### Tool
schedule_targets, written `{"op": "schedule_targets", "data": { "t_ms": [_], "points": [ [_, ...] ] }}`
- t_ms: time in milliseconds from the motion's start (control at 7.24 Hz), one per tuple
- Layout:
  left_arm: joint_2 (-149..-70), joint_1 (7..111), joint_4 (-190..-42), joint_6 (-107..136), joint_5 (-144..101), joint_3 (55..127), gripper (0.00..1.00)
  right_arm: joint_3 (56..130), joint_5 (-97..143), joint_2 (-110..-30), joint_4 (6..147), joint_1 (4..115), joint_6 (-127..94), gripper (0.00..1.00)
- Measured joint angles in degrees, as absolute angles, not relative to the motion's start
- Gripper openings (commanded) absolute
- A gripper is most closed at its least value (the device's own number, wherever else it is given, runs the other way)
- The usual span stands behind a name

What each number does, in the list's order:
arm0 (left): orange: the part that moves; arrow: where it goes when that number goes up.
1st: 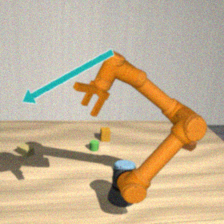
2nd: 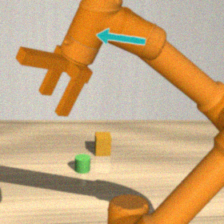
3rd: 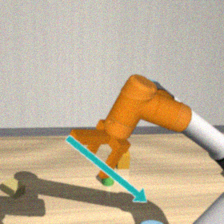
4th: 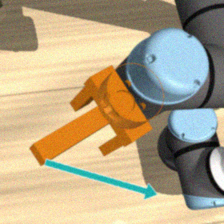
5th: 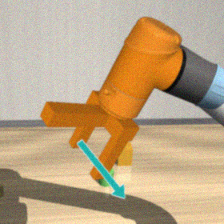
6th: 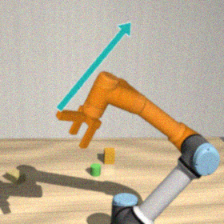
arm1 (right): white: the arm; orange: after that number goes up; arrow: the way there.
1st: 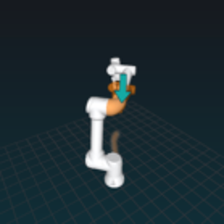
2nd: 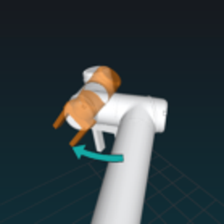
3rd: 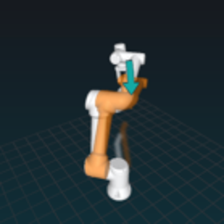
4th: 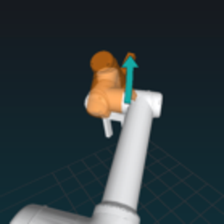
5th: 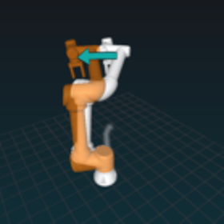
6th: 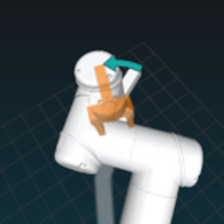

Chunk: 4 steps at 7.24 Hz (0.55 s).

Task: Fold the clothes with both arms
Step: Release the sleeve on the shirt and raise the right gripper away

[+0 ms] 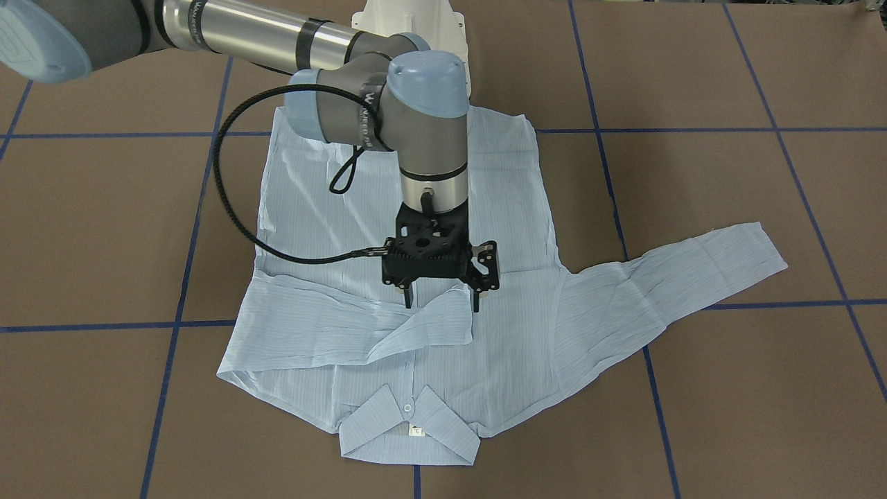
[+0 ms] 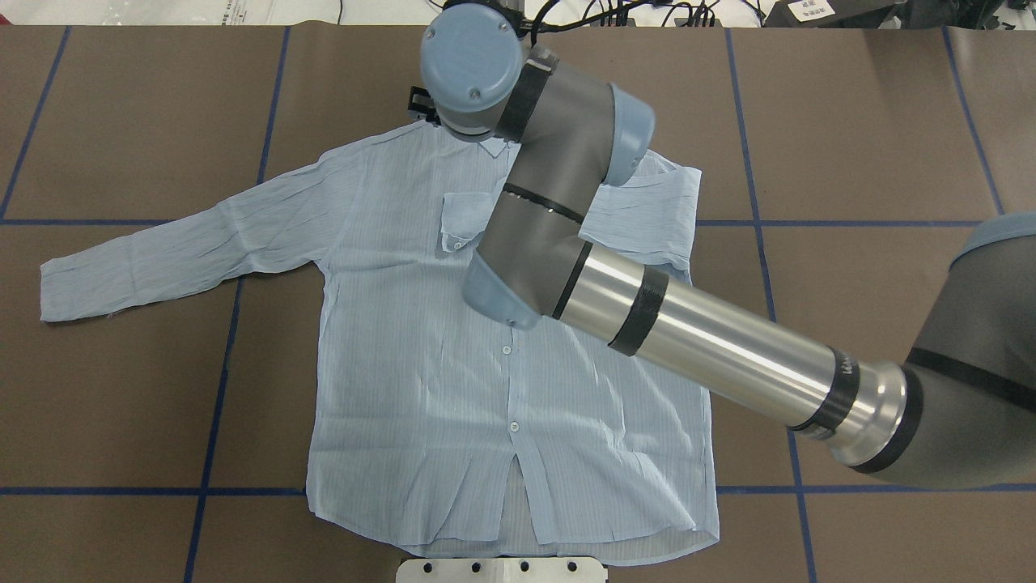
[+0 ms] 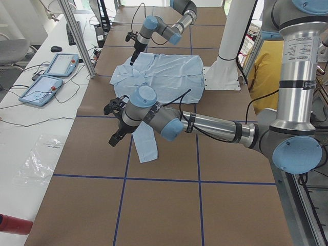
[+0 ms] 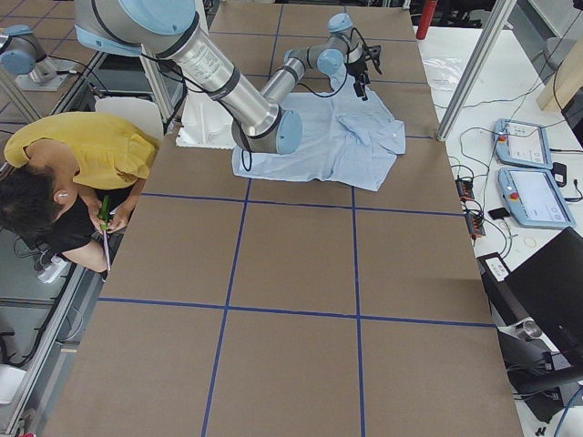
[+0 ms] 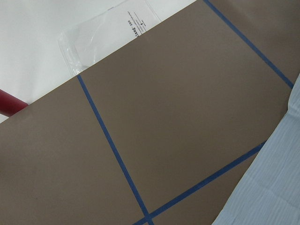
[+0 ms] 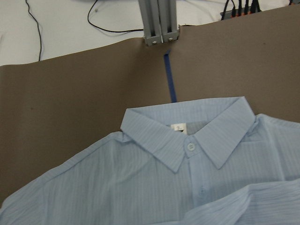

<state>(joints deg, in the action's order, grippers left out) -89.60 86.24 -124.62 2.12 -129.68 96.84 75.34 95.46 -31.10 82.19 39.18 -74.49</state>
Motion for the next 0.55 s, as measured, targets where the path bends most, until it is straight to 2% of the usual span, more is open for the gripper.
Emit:
{"op": "schedule_targets", "data": {
  "t_ms": [276, 553],
  "points": [
    [-87.9, 81.9, -143.7, 15.4, -129.7, 87.5, 1.0, 90.3, 106.5, -42.9, 89.1, 47.9, -64.5, 1.0],
    [-84.5, 76.4, -158.2, 29.0, -127.4, 82.5, 0.83, 102.6, 114.4, -57.0, 90.9, 55.9, -51.6, 1.0]
  ]
}}
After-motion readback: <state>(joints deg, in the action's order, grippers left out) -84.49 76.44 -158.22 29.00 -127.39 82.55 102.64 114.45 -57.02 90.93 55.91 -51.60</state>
